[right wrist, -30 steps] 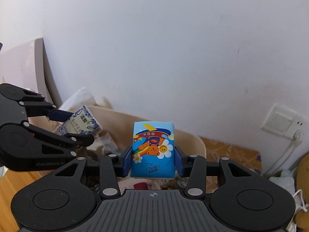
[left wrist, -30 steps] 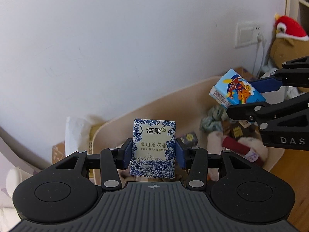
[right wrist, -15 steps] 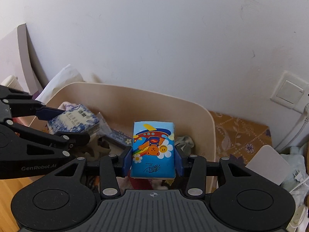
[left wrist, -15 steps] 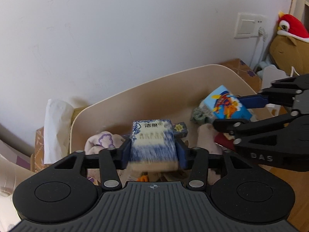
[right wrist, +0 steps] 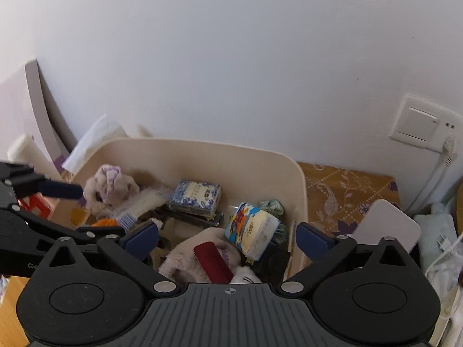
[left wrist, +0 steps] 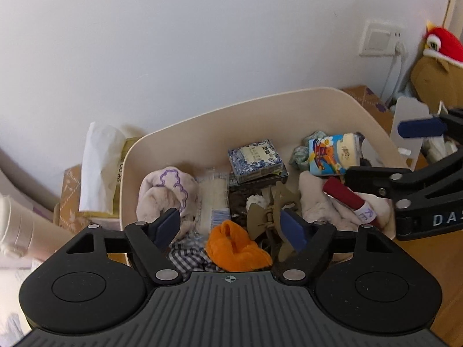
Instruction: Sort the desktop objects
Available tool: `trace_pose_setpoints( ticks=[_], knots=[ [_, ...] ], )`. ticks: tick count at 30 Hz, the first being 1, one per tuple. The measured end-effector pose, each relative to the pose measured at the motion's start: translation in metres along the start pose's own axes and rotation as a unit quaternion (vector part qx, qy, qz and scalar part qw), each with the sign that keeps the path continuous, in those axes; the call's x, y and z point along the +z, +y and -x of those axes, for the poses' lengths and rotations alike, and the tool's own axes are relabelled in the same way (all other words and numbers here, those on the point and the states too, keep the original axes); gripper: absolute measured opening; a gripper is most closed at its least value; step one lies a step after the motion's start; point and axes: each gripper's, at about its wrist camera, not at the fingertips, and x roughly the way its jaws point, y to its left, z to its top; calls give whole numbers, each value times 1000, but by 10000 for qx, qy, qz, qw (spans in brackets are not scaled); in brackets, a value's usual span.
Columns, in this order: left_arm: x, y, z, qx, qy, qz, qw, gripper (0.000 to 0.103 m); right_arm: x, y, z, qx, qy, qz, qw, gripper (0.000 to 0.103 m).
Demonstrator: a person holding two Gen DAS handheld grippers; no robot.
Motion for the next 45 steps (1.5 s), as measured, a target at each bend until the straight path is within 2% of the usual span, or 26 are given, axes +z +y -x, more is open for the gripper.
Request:
trace_pose_setpoints(
  ticks=[5, 11, 16, 20, 24, 30, 36, 45],
  knots=[
    [-6, -1, 19, 122, -22, 260, 9996, 79, -1, 1, 18, -30, 22, 14, 10000, 103],
    [-16, -8, 52, 313, -131, 363, 9988, 79, -7, 10, 42, -283, 121, 151, 9994, 103],
    [-25, -9, 81, 222, -207, 578, 9979, 79, -12, 16, 74, -291, -71, 134, 9995, 103],
    [-37, -11, 107, 302, -185, 595, 9976, 79, -18, 23, 100, -341, -210, 304, 9987, 103],
    [-52, -10, 133, 319, -323, 655, 9968, 79, -26, 28, 122, -321, -237, 288, 9988, 103],
    [-73, -6, 172, 778, -647, 939, 9904, 79, -42, 37, 156, -330, -288, 112, 9990, 103],
    [-92, 0, 206, 591, -818, 934, 9905, 79, -61, 50, 189, -372, -274, -146, 9988, 103],
    [-127, -3, 249, 539, -928, 850, 9906, 79, -90, 66, 237, -525, -389, -5, 9979, 103]
  ],
)
